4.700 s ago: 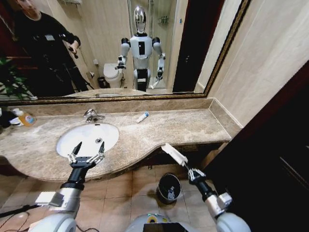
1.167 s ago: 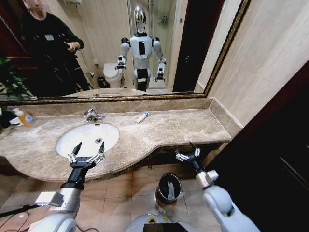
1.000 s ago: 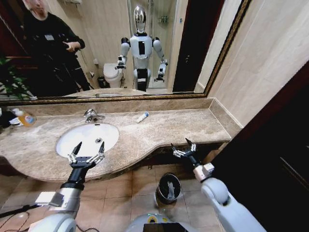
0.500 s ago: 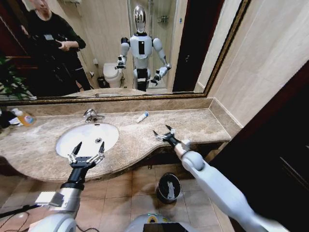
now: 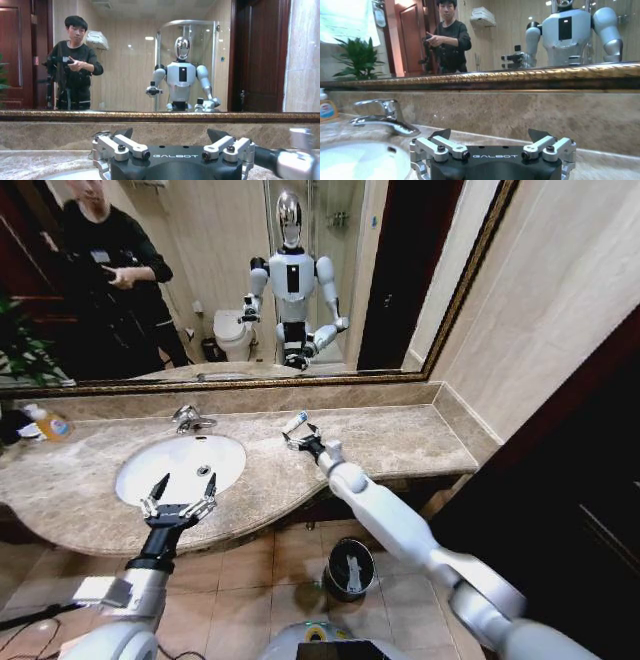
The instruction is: Pick up the trash from the sink and place it in the trash bin.
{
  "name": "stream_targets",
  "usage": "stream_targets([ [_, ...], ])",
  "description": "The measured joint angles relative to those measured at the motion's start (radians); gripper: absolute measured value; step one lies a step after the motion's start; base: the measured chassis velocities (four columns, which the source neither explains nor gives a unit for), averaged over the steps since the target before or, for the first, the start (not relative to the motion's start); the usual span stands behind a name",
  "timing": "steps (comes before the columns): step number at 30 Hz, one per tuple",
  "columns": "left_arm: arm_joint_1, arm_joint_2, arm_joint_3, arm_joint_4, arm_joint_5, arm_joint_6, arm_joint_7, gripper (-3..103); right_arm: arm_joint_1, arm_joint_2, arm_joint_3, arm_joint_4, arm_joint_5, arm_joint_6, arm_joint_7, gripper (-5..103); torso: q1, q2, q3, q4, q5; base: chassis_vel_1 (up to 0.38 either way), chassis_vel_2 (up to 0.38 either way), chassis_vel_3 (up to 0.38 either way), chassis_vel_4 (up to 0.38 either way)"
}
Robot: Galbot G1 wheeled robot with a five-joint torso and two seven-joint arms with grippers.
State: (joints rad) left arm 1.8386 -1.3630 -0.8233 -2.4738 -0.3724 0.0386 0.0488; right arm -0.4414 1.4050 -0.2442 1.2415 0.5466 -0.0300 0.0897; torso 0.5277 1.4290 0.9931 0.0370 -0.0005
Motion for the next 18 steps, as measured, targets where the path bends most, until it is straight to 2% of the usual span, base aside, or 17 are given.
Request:
stream_targets([
  [2, 0.000, 0.000, 0.000, 0.000, 0.000, 0.000, 0.000, 100, 0.034, 0.048, 0.002, -0.069, -0.020, 0.001, 0.013, 100, 0.000, 0.000, 0.000, 0.0000, -0.0001, 0.000, 0.000, 0.000, 0.000],
  [11, 0.000, 0.000, 0.000, 0.000, 0.000, 0.000, 0.000, 100, 0.111, 0.153, 0.022, -0.250, -0.056, -0.023, 0.065, 100, 0.000, 0.000, 0.000, -0.0001, 0.0003, 0.000, 0.000, 0.000, 0.000],
  [15, 0.000, 0.000, 0.000, 0.000, 0.000, 0.000, 0.000, 100, 0.116, 0.155, 0.042, -0.275, -0.072, -0.036, 0.077, 100, 0.000, 0.000, 0.000, 0.0001, 0.0005, 0.000, 0.000, 0.000, 0.000],
  [18, 0.000, 0.000, 0.000, 0.000, 0.000, 0.000, 0.000, 100, 0.101, 0.128, 0.078, -0.275, -0.095, -0.052, 0.119, 100, 0.000, 0.000, 0.000, -0.0003, 0.0005, 0.000, 0.000, 0.000, 0.000],
])
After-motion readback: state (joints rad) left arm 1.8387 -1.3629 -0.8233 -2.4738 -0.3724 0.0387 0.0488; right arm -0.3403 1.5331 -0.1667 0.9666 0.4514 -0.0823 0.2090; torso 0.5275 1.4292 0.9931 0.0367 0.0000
